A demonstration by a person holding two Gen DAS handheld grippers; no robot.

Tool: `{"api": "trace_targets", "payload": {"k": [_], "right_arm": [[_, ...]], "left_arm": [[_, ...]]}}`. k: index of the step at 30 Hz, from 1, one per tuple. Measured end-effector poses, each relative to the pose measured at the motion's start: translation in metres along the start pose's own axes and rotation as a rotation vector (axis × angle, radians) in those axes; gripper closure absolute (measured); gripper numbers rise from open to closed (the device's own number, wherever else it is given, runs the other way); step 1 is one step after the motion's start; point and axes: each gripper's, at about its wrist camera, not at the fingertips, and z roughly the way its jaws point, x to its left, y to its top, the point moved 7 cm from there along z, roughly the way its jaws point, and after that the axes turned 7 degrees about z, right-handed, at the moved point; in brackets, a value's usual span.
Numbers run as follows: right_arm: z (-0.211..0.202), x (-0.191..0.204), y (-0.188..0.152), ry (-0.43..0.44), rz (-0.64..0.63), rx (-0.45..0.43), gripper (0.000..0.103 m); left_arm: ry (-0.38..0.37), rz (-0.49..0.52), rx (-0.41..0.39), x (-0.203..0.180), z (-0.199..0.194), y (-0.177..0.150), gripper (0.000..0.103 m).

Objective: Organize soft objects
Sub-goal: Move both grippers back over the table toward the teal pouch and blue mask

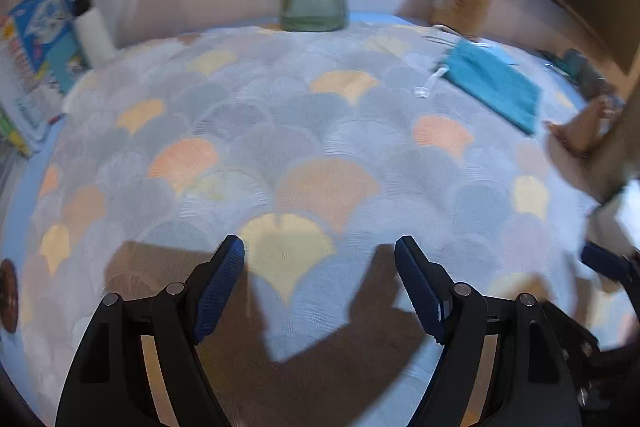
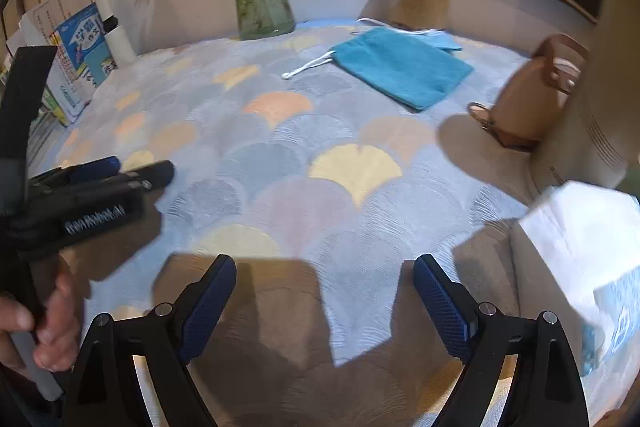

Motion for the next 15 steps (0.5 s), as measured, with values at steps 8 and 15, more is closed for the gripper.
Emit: {"api": "trace_targets", "payload": {"k": [8,15], "right_arm": [[-0.012,-0.017,0.092,-0.103,0.112,-0.028,0.002],[0.037,-0.044,0.155,-0.152,0.247,0.036,0.001]], "left_arm": [[-0.051,0.125,-0.141,0.003,-0.046,0.102,0.027],[-0.101,0.131,-0.196,-0.008,-0.014,0.154,0.027]]}}
